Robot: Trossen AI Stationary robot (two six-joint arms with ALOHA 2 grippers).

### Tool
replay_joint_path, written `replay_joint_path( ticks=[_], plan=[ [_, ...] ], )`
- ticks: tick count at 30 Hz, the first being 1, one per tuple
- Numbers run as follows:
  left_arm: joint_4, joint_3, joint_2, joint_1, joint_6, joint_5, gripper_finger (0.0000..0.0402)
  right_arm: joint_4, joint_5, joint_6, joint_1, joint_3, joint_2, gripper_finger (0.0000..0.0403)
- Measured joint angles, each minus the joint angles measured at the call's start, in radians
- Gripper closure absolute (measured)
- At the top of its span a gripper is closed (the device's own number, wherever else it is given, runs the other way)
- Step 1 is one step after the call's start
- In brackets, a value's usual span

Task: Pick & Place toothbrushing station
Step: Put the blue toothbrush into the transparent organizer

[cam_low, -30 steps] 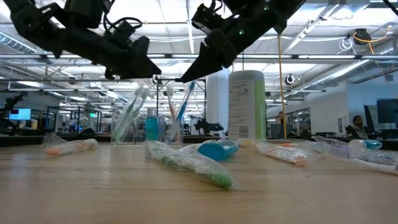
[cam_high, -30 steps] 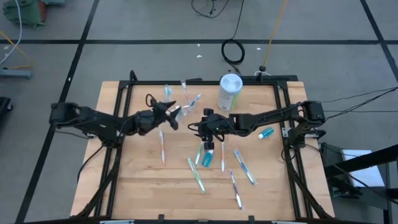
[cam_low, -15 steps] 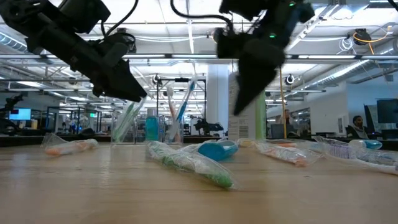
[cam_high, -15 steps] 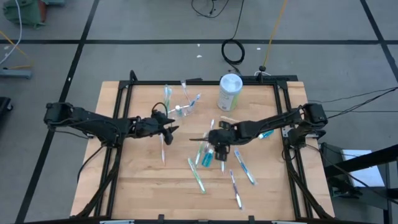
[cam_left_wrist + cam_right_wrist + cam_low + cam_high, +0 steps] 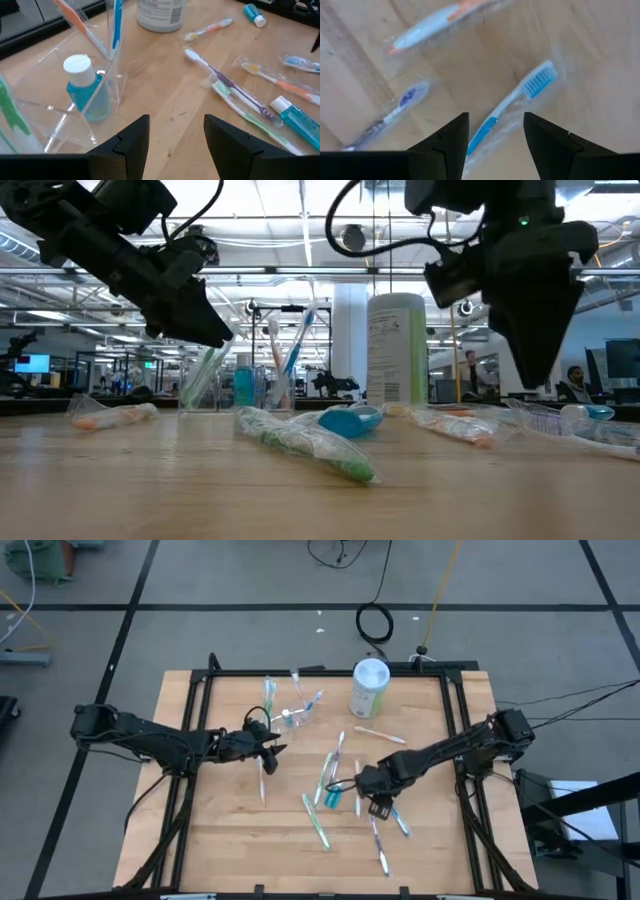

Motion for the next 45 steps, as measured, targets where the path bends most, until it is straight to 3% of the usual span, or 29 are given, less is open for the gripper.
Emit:
replay_joint_path(
  ticks=[11, 19, 22, 28, 31, 36, 45],
  plan=[
    [0.002, 0.0, 0.0, 0.0, -0.018, 0.0, 0.0211, 0.239, 0.002, 0.13, -0.001, -0.15, 0.0, 0.0222],
    [0.003, 0.0, 0.0, 0.0, -0.02, 0.0, 0.0211, 0.34, 0.013, 0.114, 0.0, -0.255, -0.006, 0.0231],
    [0.003, 0.0, 0.0, 0.001, -0.02, -0.001, 0.0211, 0.34, 0.026, 0.086, 0.011, -0.273, -0.005, 0.0261],
    [0.003, 0.0, 0.0, 0.001, -0.019, -0.002, 0.0211, 0.341, 0.037, 0.092, 0.016, -0.275, -0.005, 0.0358],
    [0.003, 0.0, 0.0, 0.001, -0.02, -0.002, 0.0211, 0.346, 0.003, 0.102, 0.015, -0.275, -0.01, 0.0392],
    [0.011, 0.0, 0.0, 0.001, -0.019, -0.002, 0.0211, 0.361, -0.072, 0.128, 0.012, -0.281, -0.083, 0.0385],
    [0.018, 0.0, 0.0, 0.001, -0.019, -0.002, 0.0211, 0.412, 0.004, 0.071, 0.003, -0.281, -0.358, 0.0395]
  ],
)
